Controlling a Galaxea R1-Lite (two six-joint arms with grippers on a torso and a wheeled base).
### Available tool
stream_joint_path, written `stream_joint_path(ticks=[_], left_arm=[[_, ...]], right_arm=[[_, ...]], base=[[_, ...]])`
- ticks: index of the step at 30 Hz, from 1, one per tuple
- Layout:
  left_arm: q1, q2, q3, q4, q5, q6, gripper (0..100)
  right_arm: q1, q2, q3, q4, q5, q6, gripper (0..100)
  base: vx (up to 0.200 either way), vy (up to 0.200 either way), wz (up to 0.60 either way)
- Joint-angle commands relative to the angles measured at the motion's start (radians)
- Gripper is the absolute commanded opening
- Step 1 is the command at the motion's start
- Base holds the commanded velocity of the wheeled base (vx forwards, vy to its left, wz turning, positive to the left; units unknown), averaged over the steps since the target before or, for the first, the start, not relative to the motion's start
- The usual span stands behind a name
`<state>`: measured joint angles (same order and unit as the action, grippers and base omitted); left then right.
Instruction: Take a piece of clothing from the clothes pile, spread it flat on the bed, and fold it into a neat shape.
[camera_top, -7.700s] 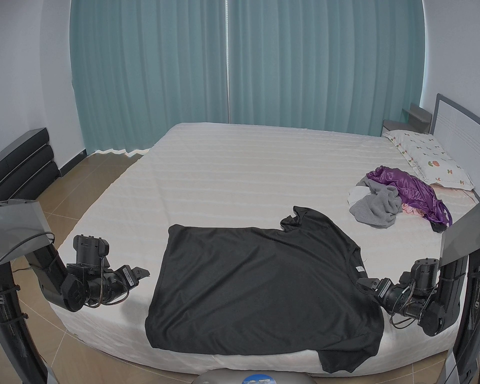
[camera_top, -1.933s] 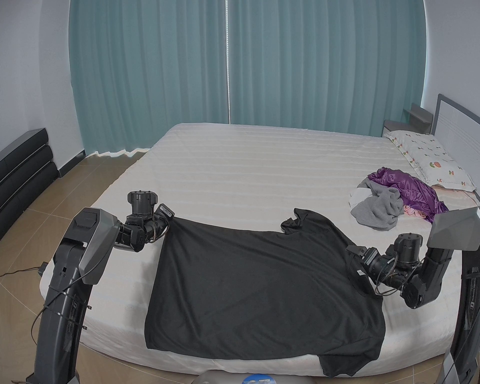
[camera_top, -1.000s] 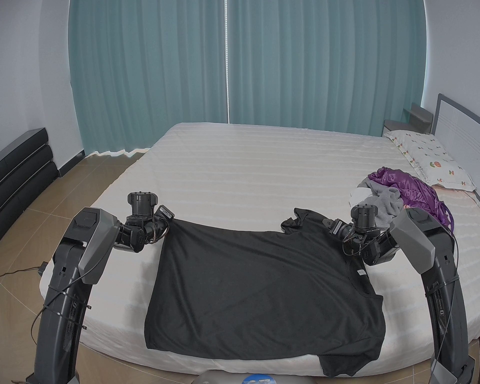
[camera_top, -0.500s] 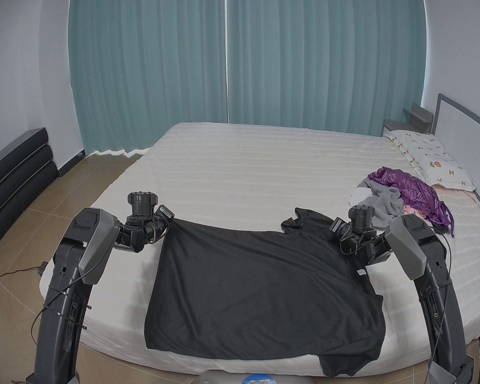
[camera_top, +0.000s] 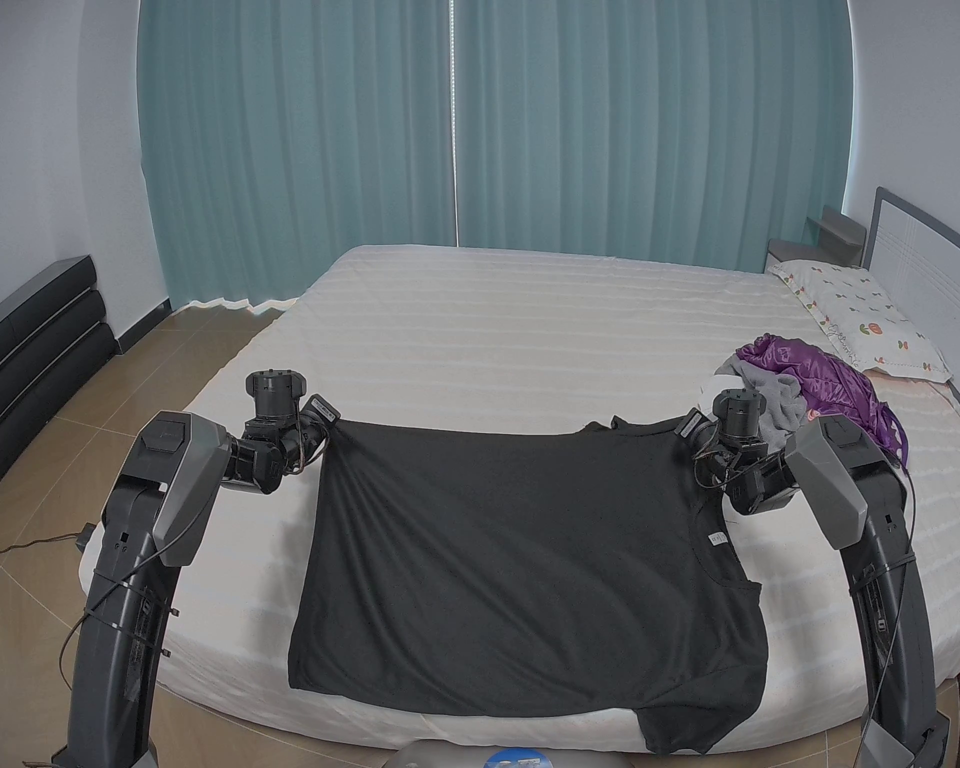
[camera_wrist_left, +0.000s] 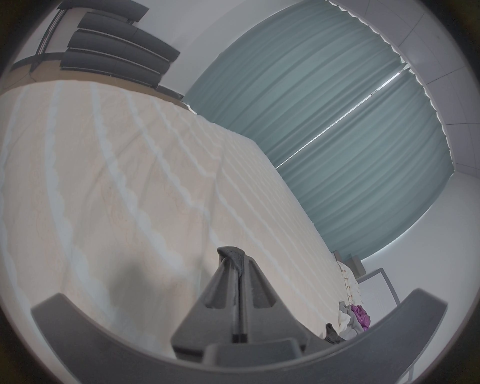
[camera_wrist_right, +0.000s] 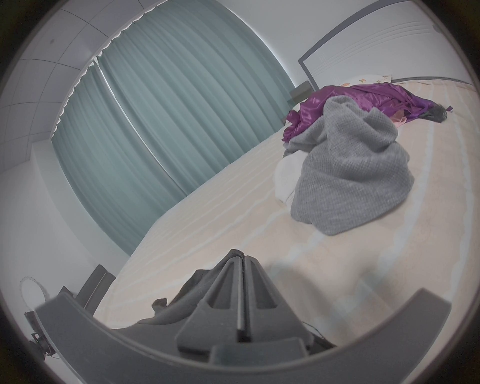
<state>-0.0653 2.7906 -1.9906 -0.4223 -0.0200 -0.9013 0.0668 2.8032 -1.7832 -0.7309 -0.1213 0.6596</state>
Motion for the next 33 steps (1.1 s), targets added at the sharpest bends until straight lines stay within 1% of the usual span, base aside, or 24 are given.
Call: stream_joint_path(ticks=[1,4,7,22,33], left_arm=[[0.002,-0.006,-0.009,-0.001,-0.003,0.016,0],[0.002,0.0,-0.009,-0.006,-0.003,0.045,0],[0.004,0.001,-0.009,-0.01,-0.003,0.055,0],[0.004,-0.002,-0.009,-0.075,-0.011,0.055,0],[0.001,0.007,-0.009,-0.105,-0.017,0.059,0]], right_arm=[[-0.015,-0.017,-0.004,-0.002,-0.003,0.0,0],[-0.025,-0.019,-0.007,-0.018,-0.005,0.0,0],[-0.033,-0.024,-0.012,-0.042,-0.006,0.0,0],[-0.038,-0.05,-0.018,-0.119,-0.006,-0.011,0],[-0.038,0.018,-0.018,-0.117,-0.008,-0.028,0]], base=[[0.0,0.0,0.0],[0.0,0.0,0.0],[0.0,0.0,0.0],[0.0,0.0,0.0],[0.0,0.0,0.0]])
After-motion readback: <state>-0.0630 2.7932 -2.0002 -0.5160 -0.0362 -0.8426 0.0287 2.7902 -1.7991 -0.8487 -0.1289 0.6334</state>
